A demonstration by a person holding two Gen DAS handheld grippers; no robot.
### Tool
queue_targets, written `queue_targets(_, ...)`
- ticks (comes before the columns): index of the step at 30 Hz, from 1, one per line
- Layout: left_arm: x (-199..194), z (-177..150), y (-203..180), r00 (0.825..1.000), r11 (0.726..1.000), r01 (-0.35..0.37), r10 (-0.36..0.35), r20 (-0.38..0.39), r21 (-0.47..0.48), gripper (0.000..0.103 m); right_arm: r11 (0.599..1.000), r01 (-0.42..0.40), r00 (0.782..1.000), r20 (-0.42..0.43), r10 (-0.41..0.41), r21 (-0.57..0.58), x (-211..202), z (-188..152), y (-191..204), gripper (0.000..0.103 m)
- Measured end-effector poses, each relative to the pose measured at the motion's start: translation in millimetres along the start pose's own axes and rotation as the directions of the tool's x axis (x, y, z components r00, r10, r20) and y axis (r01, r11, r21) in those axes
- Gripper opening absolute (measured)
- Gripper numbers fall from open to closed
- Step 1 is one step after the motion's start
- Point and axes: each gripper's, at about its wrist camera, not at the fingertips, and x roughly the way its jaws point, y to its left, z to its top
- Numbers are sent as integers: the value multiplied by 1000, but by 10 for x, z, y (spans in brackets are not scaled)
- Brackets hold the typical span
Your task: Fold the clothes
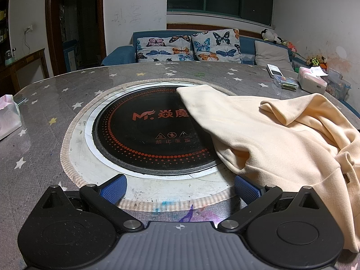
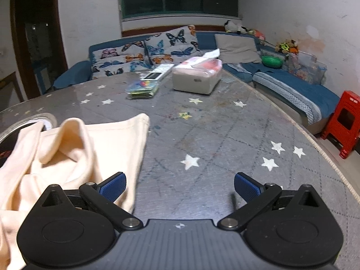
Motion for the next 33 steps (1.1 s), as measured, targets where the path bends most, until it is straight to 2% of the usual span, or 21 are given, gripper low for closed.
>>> queue_targets(11, -4, -1, -9, 1000, 1000, 0, 0, -1, 2, 103, 996, -71, 997, 11, 72, -45, -201, 37, 181, 103)
queue_targets(24, -20, 33, -72, 999, 1000, -22, 22, -28, -3, 103, 988, -130, 991, 11, 131, -82, -501, -123, 360, 103)
queue_targets(33, -193, 13, -217, 999, 1000, 19, -19, -45, -8, 103, 979, -152, 987, 25, 157, -139, -705, -233, 467, 103)
